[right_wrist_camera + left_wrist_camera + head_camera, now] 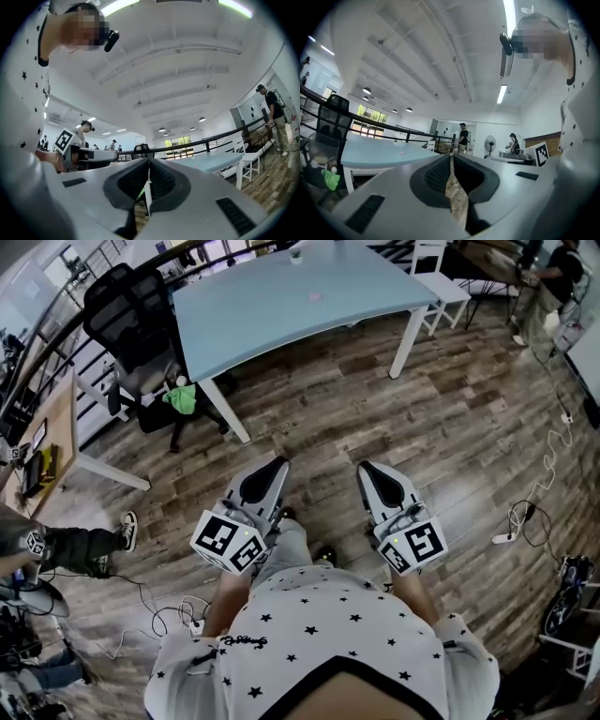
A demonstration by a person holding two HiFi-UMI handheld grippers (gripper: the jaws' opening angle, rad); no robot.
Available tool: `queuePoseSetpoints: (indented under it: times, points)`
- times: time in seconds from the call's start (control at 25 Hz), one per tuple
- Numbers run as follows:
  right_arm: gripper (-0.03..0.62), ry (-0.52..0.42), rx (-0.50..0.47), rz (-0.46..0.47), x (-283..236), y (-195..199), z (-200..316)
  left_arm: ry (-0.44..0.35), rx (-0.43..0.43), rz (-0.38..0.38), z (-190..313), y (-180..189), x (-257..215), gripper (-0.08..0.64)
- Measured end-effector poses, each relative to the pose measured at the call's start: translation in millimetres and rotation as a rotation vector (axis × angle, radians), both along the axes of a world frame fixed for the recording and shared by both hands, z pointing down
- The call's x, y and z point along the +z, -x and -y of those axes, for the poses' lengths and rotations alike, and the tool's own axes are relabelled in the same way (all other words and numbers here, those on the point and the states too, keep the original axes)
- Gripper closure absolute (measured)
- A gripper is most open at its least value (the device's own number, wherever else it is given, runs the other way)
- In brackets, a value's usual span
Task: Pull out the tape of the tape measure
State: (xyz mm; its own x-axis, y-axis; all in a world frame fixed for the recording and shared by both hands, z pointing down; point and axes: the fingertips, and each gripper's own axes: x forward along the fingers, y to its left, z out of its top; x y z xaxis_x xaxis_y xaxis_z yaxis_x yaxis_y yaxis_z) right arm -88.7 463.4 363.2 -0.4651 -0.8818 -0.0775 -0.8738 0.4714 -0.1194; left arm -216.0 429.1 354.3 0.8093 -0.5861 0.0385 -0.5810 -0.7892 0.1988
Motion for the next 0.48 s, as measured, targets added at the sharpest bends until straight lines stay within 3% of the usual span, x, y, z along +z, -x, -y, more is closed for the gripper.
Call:
queuePoseSetpoints:
  times: [0.48]
  points:
    - [0.594,0.012,0.113,-0.005,-0.9,-46.7,42.5,-0.004,0.12,-0.034,61.3,-56.3,0.2,0.515]
